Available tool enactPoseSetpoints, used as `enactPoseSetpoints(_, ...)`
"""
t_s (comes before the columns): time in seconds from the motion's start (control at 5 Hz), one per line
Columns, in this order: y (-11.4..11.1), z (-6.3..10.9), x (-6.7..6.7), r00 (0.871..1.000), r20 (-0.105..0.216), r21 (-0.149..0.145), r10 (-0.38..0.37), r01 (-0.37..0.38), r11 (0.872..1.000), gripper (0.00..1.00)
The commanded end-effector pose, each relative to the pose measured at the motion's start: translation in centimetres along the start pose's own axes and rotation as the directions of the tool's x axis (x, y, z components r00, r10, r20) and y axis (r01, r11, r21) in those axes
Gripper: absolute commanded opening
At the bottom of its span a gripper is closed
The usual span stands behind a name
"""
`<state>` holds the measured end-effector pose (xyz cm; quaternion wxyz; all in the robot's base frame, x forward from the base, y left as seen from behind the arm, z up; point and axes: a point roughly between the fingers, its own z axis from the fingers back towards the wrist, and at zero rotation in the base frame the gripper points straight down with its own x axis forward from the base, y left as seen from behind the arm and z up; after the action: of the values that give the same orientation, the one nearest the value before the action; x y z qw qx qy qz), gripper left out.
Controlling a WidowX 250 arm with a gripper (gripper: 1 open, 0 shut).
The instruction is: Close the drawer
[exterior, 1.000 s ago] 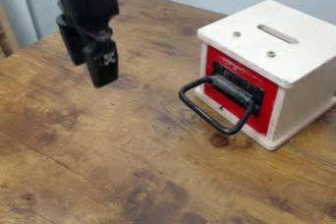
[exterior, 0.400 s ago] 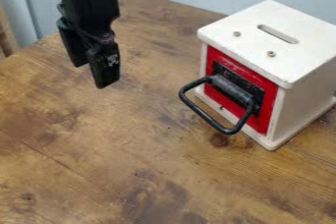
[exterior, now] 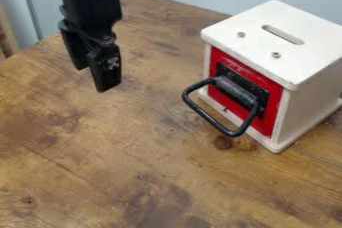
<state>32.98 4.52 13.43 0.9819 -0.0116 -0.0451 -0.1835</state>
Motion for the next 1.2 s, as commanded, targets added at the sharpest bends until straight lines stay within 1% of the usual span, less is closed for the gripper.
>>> enactPoseSetpoints(0.0,0.7,2.3,1.2,0.998,0.065,0.042,-0.005,0.002,0.999,1.0)
enactPoseSetpoints(0.2,0.7,2.7,1.4,0.998,0.052,0.026,-0.017,0.016,1.0,1.0)
enactPoseSetpoints(0.4,0.6,3.4,1.2,0.999,0.054,0.035,0.002,-0.003,0.999,1.0)
enactPoseSetpoints(0.6,0.5,4.1,1.0,0.998,0.067,0.055,0.015,-0.019,0.998,1.0)
enactPoseSetpoints(0.8,0.4,4.6,1.5,0.996,0.087,0.068,0.031,-0.037,0.997,1.0)
enactPoseSetpoints(1.0,0.5,5.0,2.0,0.994,0.102,0.07,0.034,-0.041,0.997,1.0)
